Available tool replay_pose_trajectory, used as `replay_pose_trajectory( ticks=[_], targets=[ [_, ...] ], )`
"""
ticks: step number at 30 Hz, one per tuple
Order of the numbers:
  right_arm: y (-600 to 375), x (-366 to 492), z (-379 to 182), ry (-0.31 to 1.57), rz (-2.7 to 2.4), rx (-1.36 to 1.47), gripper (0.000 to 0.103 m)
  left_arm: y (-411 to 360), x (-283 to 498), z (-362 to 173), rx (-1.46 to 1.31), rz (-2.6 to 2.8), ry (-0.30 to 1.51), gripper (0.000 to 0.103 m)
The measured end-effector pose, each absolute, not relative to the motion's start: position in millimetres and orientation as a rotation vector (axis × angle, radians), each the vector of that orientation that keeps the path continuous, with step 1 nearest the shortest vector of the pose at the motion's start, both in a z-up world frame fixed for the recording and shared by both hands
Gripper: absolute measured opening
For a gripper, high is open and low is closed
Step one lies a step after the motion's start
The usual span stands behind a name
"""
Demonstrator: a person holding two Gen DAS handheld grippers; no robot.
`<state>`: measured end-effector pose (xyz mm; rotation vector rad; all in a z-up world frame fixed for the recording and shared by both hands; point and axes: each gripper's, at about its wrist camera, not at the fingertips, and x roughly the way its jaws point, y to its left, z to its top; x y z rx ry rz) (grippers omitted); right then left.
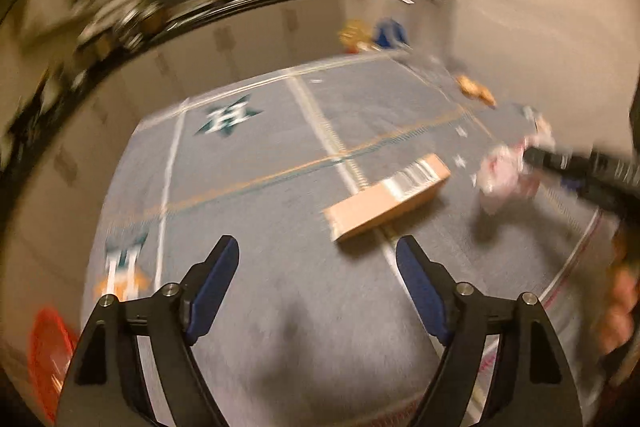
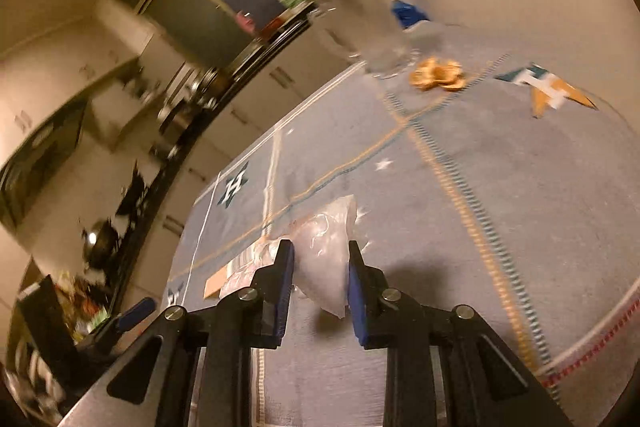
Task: Collect trash
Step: 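Grasp the tan cardboard box with the left tool while the right tool grasps the pink-white plastic bag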
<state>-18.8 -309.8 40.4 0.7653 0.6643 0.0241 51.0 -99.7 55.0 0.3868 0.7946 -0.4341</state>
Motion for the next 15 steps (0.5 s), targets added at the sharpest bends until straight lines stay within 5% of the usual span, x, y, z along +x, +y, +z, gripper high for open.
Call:
replay_pose_trajectory(
  ticks=[12, 15],
  targets=[
    [-323.6, -27.8, 41.0, 0.646, 0.032, 0.825, 0.027, -158.0, 100.7, 13.6, 0.718, -0.506, 0.865, 0.077],
    [-323.7, -28.6, 40.7, 0.645, 0.036, 0.816, 0.027, -155.7, 98.9, 8.3, 0.646, -0.513, 0.882, 0.031]
  ],
)
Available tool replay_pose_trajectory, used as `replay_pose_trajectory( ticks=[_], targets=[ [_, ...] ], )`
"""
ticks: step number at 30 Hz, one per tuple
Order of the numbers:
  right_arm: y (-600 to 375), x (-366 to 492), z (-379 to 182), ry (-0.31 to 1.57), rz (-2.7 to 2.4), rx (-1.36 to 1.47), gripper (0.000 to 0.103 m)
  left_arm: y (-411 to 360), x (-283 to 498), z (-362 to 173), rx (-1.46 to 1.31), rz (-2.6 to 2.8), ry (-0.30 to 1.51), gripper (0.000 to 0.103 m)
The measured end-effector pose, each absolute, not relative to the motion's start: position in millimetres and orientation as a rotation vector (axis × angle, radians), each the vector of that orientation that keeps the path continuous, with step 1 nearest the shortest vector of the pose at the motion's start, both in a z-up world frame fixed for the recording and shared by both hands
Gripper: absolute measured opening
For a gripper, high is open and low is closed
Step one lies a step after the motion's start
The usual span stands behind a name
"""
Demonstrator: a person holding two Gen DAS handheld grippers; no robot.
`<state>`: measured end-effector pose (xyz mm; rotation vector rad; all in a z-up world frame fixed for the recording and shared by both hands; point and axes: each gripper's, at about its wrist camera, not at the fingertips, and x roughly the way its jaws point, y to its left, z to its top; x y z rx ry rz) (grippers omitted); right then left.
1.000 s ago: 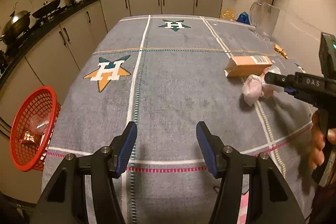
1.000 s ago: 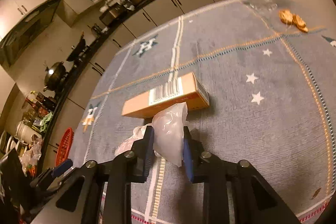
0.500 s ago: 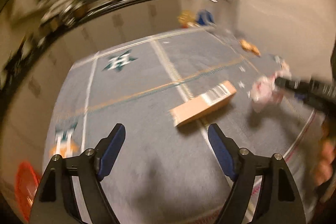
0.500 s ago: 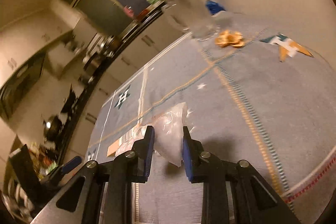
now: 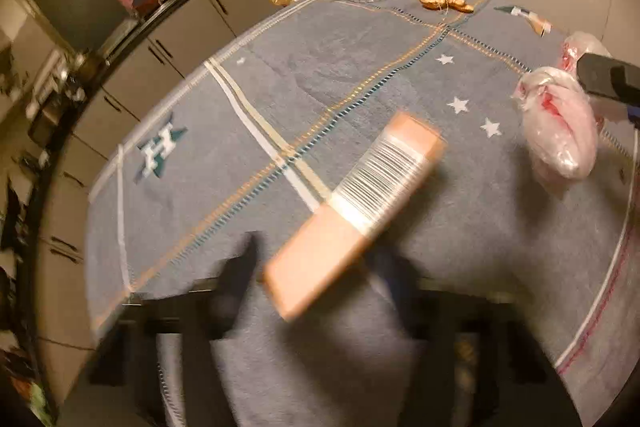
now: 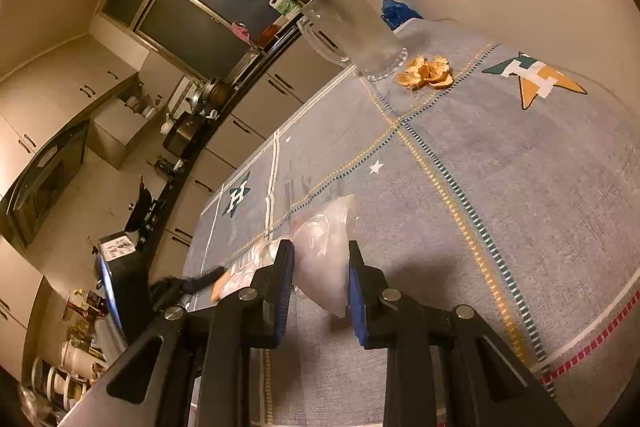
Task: Collect trash
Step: 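Grasp the tan cardboard box with the left tool while the right tool grasps the pink-white plastic bag, then carry the cardboard box with the left tool while the right tool carries the plastic bag to the basket, then open the left tool over the basket while the right tool releases the plastic bag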
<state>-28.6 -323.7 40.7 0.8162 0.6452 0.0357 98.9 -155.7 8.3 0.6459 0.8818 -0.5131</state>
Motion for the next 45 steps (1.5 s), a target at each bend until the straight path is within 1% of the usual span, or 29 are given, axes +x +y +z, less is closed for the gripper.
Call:
replay_pose_trajectory(
  ticks=[1, 3, 6, 16, 19, 27, 33, 41, 44, 45],
  targets=[
    [-322.2, -28.4, 41.1, 0.646, 0.033, 0.81, 0.027, -153.3, 97.1, 8.6, 0.614, -0.504, 0.876, 0.024],
    [-318.3, -28.2, 43.3, 0.644, 0.037, 0.794, 0.027, -147.4, 91.6, 12.3, 0.558, -0.5, 0.864, 0.021],
    [-308.5, -26.3, 49.1, 0.631, 0.058, 0.76, 0.027, -128.3, 79.8, 22.4, 0.437, -0.498, 0.867, 0.02],
    [-256.9, -29.4, 72.0, 0.642, 0.123, 0.662, 0.027, -41.7, 33.8, 66.0, 0.197, -0.43, 0.803, 0.02],
    [-219.1, -25.5, 85.1, 0.662, 0.184, 0.593, 0.027, -8.7, 21.3, 76.2, 0.158, -0.404, 0.79, 0.02],
    [-102.0, 1.3, 103.5, 0.749, 0.384, 0.43, 0.027, 116.5, -20.7, 95.3, 0.058, -0.227, 0.755, 0.02],
    [1.4, 19.6, 109.9, 0.785, 0.538, 0.299, 0.027, 213.8, -40.1, 89.2, 0.024, -0.041, 0.765, 0.021],
    [127.1, 49.4, 89.8, 0.838, 0.64, 0.15, 0.028, 295.9, -41.5, 54.6, -0.072, 0.093, 0.827, 0.021],
    [160.6, 60.5, 77.4, 0.863, 0.652, 0.102, 0.034, 310.3, -41.3, 41.2, -0.108, 0.113, 0.844, 0.021],
    [168.8, 64.0, 73.2, 0.869, 0.642, 0.082, 0.038, 313.7, -41.8, 38.5, -0.119, 0.122, 0.846, 0.021]
  ],
)
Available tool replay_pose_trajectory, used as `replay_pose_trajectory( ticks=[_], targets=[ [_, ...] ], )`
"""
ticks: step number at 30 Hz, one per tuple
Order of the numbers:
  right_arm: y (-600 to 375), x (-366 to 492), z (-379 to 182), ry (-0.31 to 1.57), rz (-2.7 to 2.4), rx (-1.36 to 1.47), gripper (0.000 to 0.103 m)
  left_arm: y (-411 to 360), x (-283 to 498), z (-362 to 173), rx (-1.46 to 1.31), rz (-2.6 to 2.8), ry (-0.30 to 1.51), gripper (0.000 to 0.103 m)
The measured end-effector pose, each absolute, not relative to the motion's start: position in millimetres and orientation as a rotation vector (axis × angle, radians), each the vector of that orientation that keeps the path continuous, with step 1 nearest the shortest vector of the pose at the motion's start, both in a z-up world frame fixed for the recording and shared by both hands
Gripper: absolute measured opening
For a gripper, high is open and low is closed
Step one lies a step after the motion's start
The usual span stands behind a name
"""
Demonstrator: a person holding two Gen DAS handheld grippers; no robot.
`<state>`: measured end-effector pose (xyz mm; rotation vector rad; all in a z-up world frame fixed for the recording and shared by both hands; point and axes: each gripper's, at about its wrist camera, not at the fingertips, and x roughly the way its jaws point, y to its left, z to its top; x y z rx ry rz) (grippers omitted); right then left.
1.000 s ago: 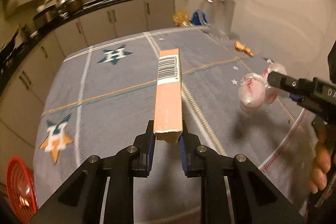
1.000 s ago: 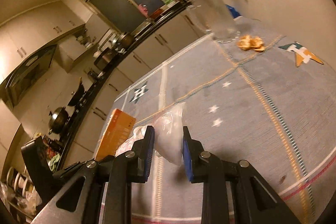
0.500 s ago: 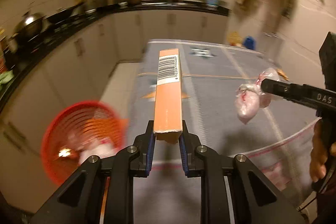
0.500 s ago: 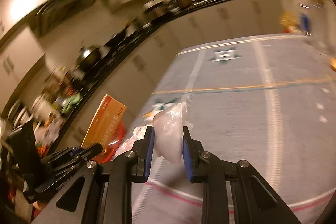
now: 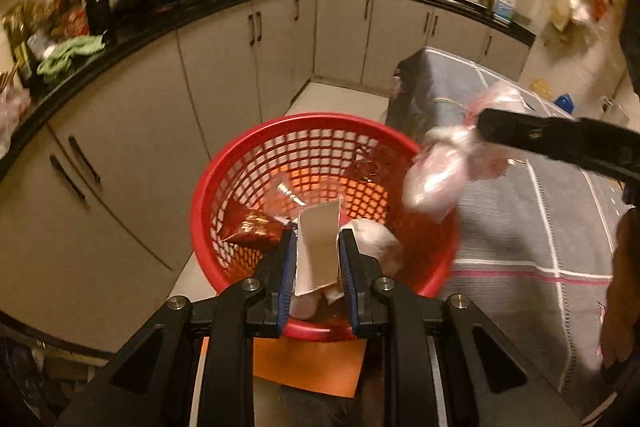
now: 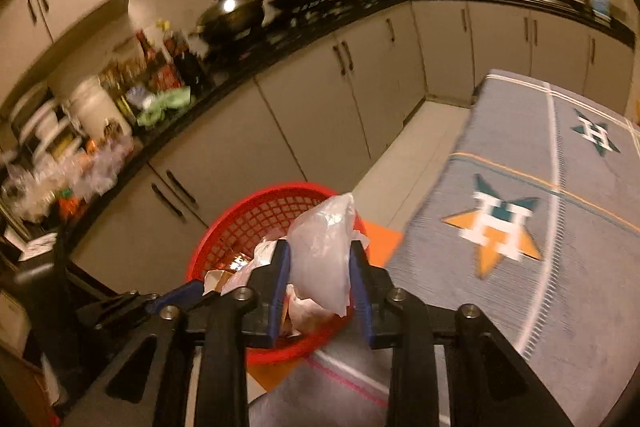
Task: Collect trash
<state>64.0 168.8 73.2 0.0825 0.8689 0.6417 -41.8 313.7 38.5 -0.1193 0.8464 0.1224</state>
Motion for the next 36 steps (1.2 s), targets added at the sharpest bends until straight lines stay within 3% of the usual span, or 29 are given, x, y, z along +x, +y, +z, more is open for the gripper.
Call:
replay_pose_trajectory(
  ticks=[1, 2, 3, 4, 11, 13, 17, 21, 36],
  targets=[
    [176.3, 67.5, 67.9, 0.875, 0.641, 0.072, 0.043, 316.1, -42.9, 36.8, -0.133, 0.122, 0.844, 0.027],
    [180.6, 69.6, 65.8, 0.881, 0.657, 0.071, 0.058, 314.1, -42.9, 37.2, -0.144, 0.121, 0.838, 0.032],
    [182.8, 70.6, 63.7, 0.886, 0.67, 0.074, 0.065, 314.6, -42.5, 37.7, -0.151, 0.125, 0.829, 0.046],
    [181.0, 69.8, 63.8, 0.882, 0.667, 0.083, 0.065, 315.5, -45.7, 39.6, -0.149, 0.141, 0.811, 0.053],
    [141.9, 40.5, 91.1, 0.794, 0.633, 0.079, 0.069, 298.0, -68.1, 62.2, -0.115, 0.254, 0.693, 0.057],
    [126.4, 22.6, 98.0, 0.761, 0.589, 0.037, 0.074, 281.8, -81.0, 72.1, -0.103, 0.295, 0.648, 0.074],
    [92.6, -15.9, 104.9, 0.7, 0.54, -0.034, 0.08, 256.1, -108.6, 85.9, -0.105, 0.356, 0.576, 0.082],
    [57.9, -57.0, 104.1, 0.647, 0.509, -0.054, 0.086, 225.4, -135.3, 87.0, -0.084, 0.432, 0.557, 0.097],
    [-3.0, -122.1, 77.0, 0.646, 0.418, -0.031, 0.091, 179.6, -164.1, 76.9, -0.03, 0.469, 0.588, 0.099]
  ],
)
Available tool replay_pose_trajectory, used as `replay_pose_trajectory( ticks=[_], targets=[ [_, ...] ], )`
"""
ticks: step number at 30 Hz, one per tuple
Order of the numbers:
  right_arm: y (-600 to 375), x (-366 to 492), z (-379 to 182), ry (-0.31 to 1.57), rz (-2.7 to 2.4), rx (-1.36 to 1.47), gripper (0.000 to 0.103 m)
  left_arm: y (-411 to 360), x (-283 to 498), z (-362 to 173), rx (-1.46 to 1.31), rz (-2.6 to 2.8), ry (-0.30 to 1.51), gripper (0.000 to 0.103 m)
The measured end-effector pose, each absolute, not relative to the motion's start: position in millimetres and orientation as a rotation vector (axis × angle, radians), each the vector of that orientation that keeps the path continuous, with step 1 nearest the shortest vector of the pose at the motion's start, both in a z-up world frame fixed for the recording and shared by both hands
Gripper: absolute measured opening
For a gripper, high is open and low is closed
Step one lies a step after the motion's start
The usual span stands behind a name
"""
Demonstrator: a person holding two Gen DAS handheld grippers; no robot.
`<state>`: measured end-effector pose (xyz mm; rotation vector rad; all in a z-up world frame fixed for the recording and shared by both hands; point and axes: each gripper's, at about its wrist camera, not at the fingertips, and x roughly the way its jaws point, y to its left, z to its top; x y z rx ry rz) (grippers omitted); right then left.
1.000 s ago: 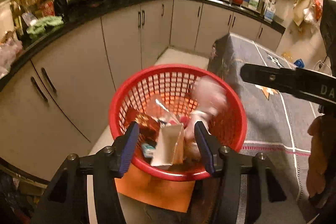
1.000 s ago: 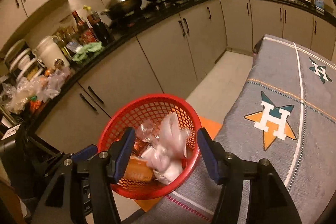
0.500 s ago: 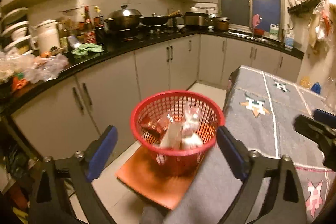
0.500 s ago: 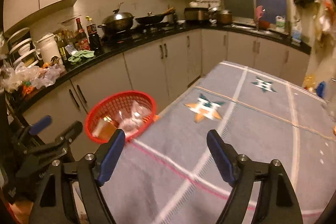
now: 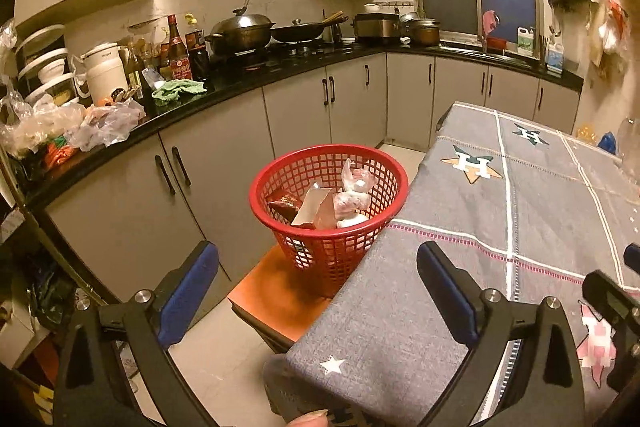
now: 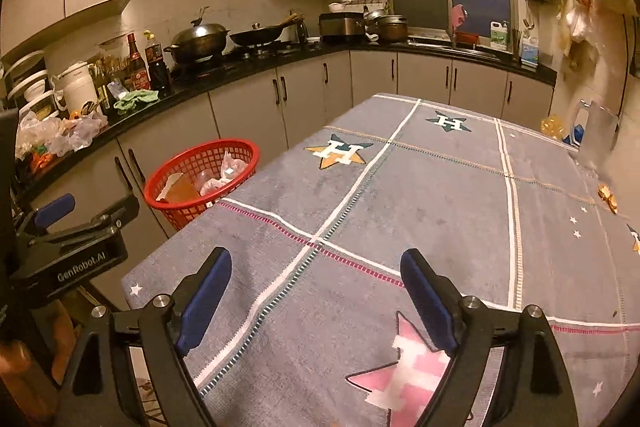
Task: Collect trash
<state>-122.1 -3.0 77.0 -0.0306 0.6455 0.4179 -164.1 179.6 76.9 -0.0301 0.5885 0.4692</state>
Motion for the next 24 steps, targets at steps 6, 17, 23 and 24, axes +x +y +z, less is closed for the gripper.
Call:
replay_pose_trajectory(
  ticks=[6, 17, 23, 24],
  targets=[
    [1.2, -123.7, 76.5, 0.648, 0.424, -0.042, 0.092, 176.7, -165.8, 72.5, -0.004, 0.475, 0.594, 0.1],
    [10.2, -119.8, 71.4, 0.672, 0.427, -0.054, 0.093, 182.9, -166.6, 68.3, -0.018, 0.471, 0.6, 0.1],
    [11.7, -121.0, 69.9, 0.677, 0.423, -0.06, 0.094, 188.4, -168.2, 67.1, -0.039, 0.475, 0.596, 0.1],
    [11.6, -120.9, 69.6, 0.678, 0.421, -0.061, 0.094, 188.7, -168.1, 67.0, -0.039, 0.474, 0.598, 0.1]
  ],
)
